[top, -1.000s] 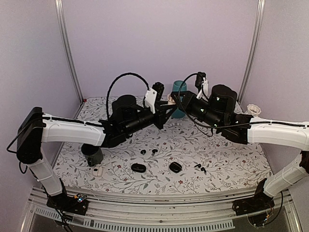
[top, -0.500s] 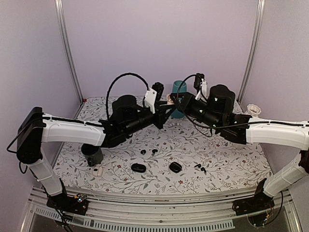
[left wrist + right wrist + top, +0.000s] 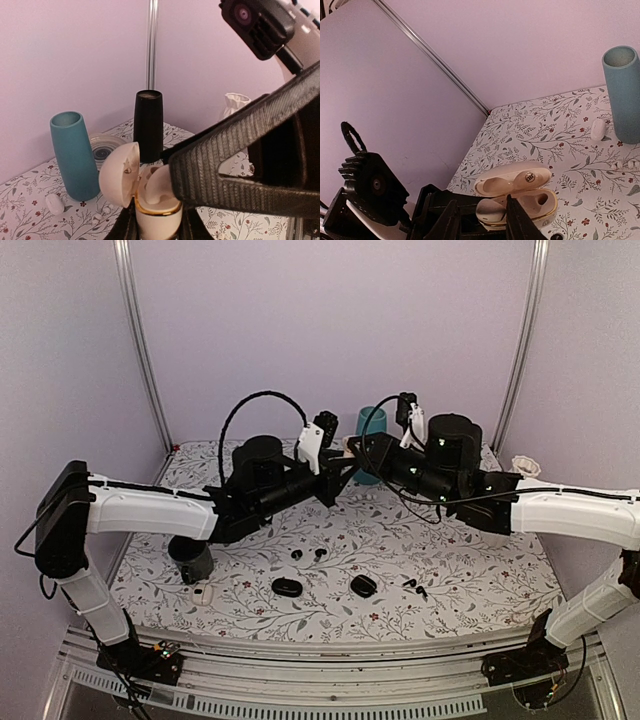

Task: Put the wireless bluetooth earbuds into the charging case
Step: Insert the left earbud into the left side groove of the charging case, then pick up the right earbud from the center of the board.

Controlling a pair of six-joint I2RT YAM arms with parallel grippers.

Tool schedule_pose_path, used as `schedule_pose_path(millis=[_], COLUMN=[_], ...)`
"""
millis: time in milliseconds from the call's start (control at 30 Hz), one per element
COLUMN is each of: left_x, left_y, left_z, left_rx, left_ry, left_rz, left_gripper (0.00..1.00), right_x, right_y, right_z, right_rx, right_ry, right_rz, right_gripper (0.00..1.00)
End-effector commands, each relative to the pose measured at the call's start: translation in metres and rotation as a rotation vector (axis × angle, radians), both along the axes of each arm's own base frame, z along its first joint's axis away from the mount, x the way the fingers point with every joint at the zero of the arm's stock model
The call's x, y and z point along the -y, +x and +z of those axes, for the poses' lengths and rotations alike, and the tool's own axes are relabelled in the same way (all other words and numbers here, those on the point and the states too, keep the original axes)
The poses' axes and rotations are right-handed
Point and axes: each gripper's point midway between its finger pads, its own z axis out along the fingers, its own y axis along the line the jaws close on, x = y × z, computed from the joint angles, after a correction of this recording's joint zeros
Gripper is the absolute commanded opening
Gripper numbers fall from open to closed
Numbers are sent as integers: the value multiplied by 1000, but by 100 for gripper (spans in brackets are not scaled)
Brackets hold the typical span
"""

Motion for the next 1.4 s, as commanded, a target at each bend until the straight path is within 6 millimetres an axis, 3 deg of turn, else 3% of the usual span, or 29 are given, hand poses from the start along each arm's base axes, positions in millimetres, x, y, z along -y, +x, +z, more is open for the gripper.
schedule_pose_path(millis=[0, 367, 667, 833, 1033, 1100, 1367], left_x=[-5, -11, -16, -16, -16, -16, -16], left_y=[-3, -8, -18, -26, -27, -26, -32], left_z=[32, 35, 34, 36, 37, 37, 38], left_rx=[50, 43, 30, 36, 35, 33, 32], left_ry=[-79, -91, -91, -89, -87, -88, -88], left_rz=[-23, -77, -196, -274, -297, -299, -339], left_gripper=[0, 0, 0, 0, 0, 0, 0], right_x=[-7, 10, 20, 18, 17, 17, 24], right_y=[-9, -6, -3, -3, -5, -4, 4], right_z=[-7, 10, 24, 23, 15, 30, 17], right_rx=[-18, -15, 4, 20, 28, 52, 22], right_ry=[-56, -52, -89, -154, -206, -192, -232], right_rz=[38, 34, 49, 74, 95, 94, 68], right_gripper=[33, 47, 47, 47, 59, 62, 66])
